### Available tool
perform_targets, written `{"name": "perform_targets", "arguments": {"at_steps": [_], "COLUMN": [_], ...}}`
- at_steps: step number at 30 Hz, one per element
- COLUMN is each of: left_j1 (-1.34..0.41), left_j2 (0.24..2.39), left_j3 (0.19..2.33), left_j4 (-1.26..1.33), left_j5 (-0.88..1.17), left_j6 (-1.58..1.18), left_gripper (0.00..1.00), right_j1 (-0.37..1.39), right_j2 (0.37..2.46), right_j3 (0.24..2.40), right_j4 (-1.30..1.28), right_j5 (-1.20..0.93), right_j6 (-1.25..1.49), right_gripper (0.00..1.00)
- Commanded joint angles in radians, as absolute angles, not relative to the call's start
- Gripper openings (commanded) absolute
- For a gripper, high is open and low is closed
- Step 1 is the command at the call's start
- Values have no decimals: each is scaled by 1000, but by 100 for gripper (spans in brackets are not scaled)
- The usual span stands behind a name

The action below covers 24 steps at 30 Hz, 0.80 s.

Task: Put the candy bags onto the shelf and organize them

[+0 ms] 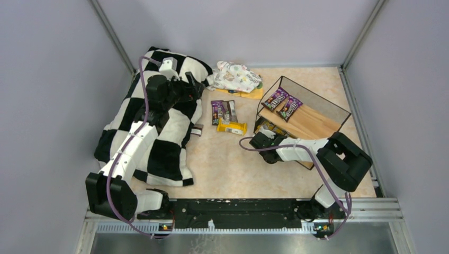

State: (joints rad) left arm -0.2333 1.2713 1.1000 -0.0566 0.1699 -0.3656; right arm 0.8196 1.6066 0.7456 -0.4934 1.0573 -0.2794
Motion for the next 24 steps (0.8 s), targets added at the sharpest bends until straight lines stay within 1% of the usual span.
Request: {"name": "perform_targets", "arguments": {"at_steps": [1,6,12,15,19,24], "left_j1": [-230,-230,-230,-230,-229,-229], "left_j2": [1257,1256,1251,1251,1251,1253], "left_j3": [1140,1140,1141,1144,1144,1146], "left_j4": [-18,-18,-17,-18,-19,-21], "left_j5": [187,189,188,201,201,201], "left_j6": [-370,-371,-370,-375,-374,-373], "left_gripper": [98,98,98,98,98,98], "right_j1": [814,814,818,825,856,912], "right_j2": [1627,1663,1641,1631,1627,1614], "right_j3": [730,734,741,744,744,743], "right_j4": [-457,-471,-512,-533,-562,-594], "right_j5": [1056,1052,1042,1035,1029,1017], "right_j6": [-301,-283,-243,-228,-202,-179], "right_gripper": [0,0,10,17,22,33]}}
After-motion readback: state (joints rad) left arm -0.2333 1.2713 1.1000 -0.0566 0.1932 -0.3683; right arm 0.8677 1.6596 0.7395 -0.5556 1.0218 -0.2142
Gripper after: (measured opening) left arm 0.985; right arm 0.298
